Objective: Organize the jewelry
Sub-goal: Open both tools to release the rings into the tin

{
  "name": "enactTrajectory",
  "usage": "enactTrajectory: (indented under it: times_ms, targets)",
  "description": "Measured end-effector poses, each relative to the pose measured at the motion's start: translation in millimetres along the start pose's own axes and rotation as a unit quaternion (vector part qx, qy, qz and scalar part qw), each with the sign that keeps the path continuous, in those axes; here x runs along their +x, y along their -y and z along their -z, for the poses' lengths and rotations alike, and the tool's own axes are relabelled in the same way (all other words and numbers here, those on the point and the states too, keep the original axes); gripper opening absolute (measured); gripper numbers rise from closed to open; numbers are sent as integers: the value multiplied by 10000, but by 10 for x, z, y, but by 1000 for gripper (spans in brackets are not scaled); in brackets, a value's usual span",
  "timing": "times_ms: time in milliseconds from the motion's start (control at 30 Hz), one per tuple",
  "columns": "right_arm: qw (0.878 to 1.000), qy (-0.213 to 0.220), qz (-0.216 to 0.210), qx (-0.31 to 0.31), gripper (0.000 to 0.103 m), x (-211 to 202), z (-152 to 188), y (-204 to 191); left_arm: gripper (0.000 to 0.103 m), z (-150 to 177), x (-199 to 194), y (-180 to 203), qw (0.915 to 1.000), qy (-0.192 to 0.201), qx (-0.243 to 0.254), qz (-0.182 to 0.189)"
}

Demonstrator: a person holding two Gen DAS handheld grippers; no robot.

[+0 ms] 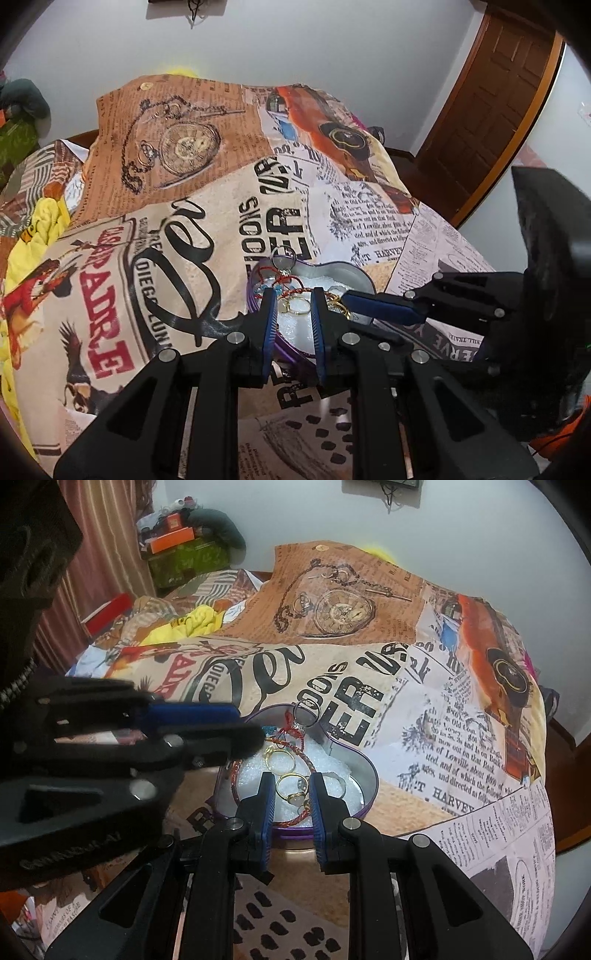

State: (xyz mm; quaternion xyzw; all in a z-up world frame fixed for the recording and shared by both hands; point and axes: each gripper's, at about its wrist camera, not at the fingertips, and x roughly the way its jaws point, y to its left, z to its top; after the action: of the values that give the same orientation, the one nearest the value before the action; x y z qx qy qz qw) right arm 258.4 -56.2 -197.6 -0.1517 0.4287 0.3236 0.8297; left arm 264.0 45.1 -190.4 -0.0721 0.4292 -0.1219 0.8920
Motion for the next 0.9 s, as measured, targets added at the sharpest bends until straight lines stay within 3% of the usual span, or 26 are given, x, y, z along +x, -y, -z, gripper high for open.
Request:
enactTrajectory:
  times_ms: [300, 533, 700, 900]
  targets:
    - [9999, 28, 105, 27, 17, -129, -16, -9, 16, -16, -276, 22, 9995, 232, 1, -218]
    - [9988, 417, 237, 110, 18, -530, -62, 1, 16, -58, -694, 134, 9970, 634, 51, -447]
    - [9933, 1065, 391, 199, 18, -1110, -98, -23, 16, -81, -1151, 328, 9912, 1152, 161, -635]
    - [9738, 2157, 630, 340, 18, -1995, -43, -141, 20, -30, -1837, 676, 9734, 2028, 463, -958]
